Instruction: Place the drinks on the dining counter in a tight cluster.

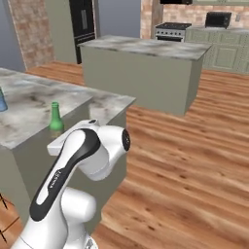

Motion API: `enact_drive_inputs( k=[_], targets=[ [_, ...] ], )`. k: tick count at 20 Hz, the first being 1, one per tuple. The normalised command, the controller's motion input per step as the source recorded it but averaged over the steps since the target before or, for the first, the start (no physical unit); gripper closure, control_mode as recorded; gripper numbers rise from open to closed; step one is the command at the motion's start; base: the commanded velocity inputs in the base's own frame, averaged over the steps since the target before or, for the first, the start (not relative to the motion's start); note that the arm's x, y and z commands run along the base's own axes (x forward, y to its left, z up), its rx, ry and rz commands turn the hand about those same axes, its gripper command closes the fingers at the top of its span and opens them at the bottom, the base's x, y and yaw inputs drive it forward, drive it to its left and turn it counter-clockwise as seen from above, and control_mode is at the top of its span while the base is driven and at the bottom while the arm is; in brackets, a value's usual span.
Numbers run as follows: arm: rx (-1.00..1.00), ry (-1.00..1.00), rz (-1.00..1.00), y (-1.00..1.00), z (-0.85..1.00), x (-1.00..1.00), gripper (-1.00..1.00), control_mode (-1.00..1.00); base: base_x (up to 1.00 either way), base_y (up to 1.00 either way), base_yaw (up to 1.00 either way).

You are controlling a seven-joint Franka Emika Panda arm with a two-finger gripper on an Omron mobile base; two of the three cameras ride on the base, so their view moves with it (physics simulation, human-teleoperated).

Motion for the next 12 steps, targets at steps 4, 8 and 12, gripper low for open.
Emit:
enact_drive_inputs(
  k=[4,8,12],
  targets=[
    [0.00,0.00,0.00,0.00,0.00,0.00,1.00,1.00,-0.61,0.20,0.00],
    [0.00,0.00,0.00,0.00,0.00,0.00,1.00,1.00,-0.45,0.41,0.00],
    [0.00,0.00,0.00,0.00,0.00,0.00,1.00,1.00,-0.02,0.88,-0.07]
  ],
)
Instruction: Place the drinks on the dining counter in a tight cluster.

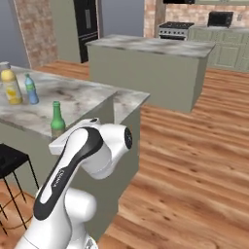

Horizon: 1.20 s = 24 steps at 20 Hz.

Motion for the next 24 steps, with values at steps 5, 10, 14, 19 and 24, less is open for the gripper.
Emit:
enact_drive_inputs(
  k=[5,10,14,19,24],
  targets=[
    [0.00,0.00,0.00,0.00,0.00,0.00,1.00,1.00,0.00,0.99,-0.32],
    [0.00,0.00,0.00,0.00,0.00,0.00,1.00,1.00,0.00,0.84,-0.39],
    [0.00,0.00,0.00,0.00,0.00,0.00,1.00,1.00,0.18,0.39,-0.42],
    [0.00,0.00,0.00,0.00,0.00,0.00,1.00,1.00,0.05,0.01,-0.11],
    [0.00,0.00,0.00,0.00,0.00,0.00,1.00,1.00,0.00,0.00,0.00]
  ],
)
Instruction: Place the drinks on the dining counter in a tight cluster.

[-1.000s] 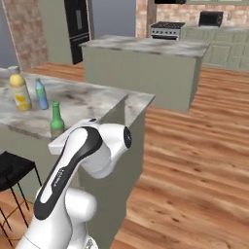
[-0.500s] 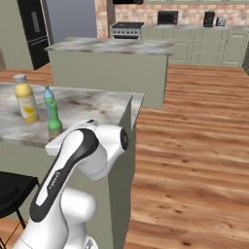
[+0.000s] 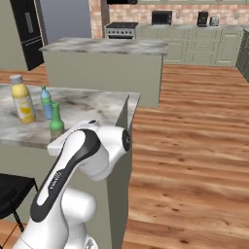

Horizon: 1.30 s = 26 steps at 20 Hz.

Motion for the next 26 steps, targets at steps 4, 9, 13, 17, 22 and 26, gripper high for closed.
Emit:
enact_drive_inputs(
  k=[4,9,13,17,22,26],
  targets=[
    [0.00,0.00,0.00,0.00,0.00,0.00,1.00,1.00,0.00,0.00,0.00],
    [0.00,0.05,0.00,0.00,0.08,0.15,1.00,-1.00,0.01,0.00,0.00],
    [-0.13,0.29,0.00,0.00,0.45,0.44,1.00,-1.00,0.00,0.00,0.00],
    [-0.22,0.37,0.00,0.08,0.54,0.46,1.00,-1.00,0.00,0.00,0.00],
    [-0.27,0.23,-0.01,0.30,0.44,0.46,1.00,-1.00,0.00,0.00,0.00],
    [-0.19,0.04,-0.04,0.51,0.28,0.41,1.00,-1.00,0.00,0.00,0.00]
  ],
)
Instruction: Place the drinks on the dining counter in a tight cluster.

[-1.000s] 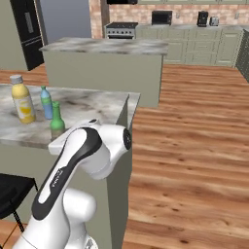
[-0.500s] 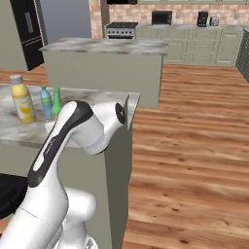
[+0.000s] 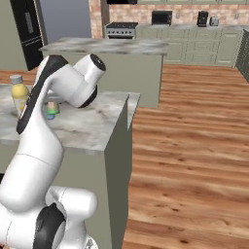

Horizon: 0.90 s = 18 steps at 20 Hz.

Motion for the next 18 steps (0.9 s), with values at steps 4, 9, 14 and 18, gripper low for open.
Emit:
enact_drive_inputs(
  k=[4,9,14,18],
  targets=[
    [-0.03,-0.07,-0.09,0.45,0.02,0.49,1.00,-1.00,0.00,0.00,0.00],
    [0.00,-0.15,-0.13,0.29,-0.05,0.56,1.00,-1.00,0.00,0.00,0.00],
    [0.08,-0.08,-0.11,-0.11,-0.14,0.39,1.00,-1.00,0.00,0.00,0.00],
    [0.13,-0.04,-0.07,-0.31,-0.03,0.28,1.00,-1.00,0.00,0.00,0.00]
  ],
)
